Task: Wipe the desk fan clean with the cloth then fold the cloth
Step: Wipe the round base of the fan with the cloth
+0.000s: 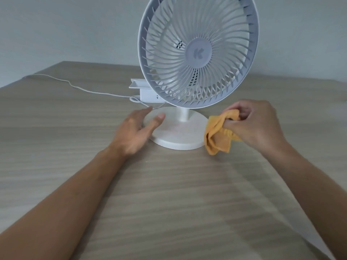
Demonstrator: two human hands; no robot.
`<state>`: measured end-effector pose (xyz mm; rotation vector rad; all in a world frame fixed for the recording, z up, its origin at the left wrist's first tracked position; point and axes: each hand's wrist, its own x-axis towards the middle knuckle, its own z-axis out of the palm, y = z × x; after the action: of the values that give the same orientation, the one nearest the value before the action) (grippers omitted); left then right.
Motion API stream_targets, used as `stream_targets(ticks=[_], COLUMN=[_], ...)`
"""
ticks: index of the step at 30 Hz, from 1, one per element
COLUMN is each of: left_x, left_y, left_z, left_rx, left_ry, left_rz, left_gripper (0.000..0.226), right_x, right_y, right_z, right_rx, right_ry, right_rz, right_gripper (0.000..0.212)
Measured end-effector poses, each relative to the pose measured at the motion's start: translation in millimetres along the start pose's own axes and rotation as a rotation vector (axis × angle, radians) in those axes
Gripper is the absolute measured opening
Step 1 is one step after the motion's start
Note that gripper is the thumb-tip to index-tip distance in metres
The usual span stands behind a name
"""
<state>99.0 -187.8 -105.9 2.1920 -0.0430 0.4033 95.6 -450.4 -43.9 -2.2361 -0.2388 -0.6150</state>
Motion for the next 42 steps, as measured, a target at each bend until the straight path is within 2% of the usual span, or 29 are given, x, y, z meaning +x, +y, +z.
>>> stream_targets(ticks=[3,7,9,12,14,17,19,22,25,29,31,34,36,40,42], left_x=[4,3,1,5,8,11,13,14,16,19,20,21,20,20,20], left_y=[1,3,6,5,1,-3,-5,-7,-9,-10,-11,-12,-12,-14,-15], left_z=[1,0,1,1,0,-1,-2,-2,-2,-3,-3,-2,-2,-2,-2], left_rx=[0.081,0.149,0.148,0.156,0.177,0.188,0.180,0.158,0.143,0.125,0.127,0.129,0.124,0.099,0.102], left_ry=[0.014,-0.031,-0.063,-0.108,-0.151,-0.209,-0.216,-0.214,-0.225,-0.242,-0.243,-0.248,-0.245,-0.236,-0.236], left_rz=[-0.019,-0.013,0.011,0.006,-0.004,-0.034,-0.035,-0.038,-0.040,-0.048,-0.043,-0.041,-0.030,-0.031,-0.029], left_gripper=[0.072,0.084,0.085,0.091,0.098,0.118,0.131,0.127,0.126,0.124,0.123,0.123,0.122,0.121,0.122], right_x=[33,59,66,70,73,76,76,60,37,37,52,77,79,59,47], right_y=[20,37,41,47,53,58,58,52,49,50,54,62,60,54,52], right_z=[19,55,69,80,80,75,71,60,52,45,50,69,78,71,62], right_rx=[0.040,0.094,-0.003,-0.117,-0.172,-0.211,-0.262,-0.275,-0.210,-0.125,-0.174,-0.237,-0.247,-0.280,-0.260], right_ry=[0.079,0.050,-0.067,-0.311,-0.401,-0.446,-0.472,-0.526,-0.591,-0.591,-0.538,-0.424,-0.423,-0.435,-0.448], right_rz=[0.069,0.079,0.058,0.023,-0.042,-0.101,-0.167,-0.312,-0.439,-0.438,-0.397,-0.295,-0.247,-0.313,-0.352], right_gripper=[0.018,0.018,0.026,0.019,0.029,0.037,0.032,0.017,0.036,0.049,0.043,0.022,0.022,0.030,0.016])
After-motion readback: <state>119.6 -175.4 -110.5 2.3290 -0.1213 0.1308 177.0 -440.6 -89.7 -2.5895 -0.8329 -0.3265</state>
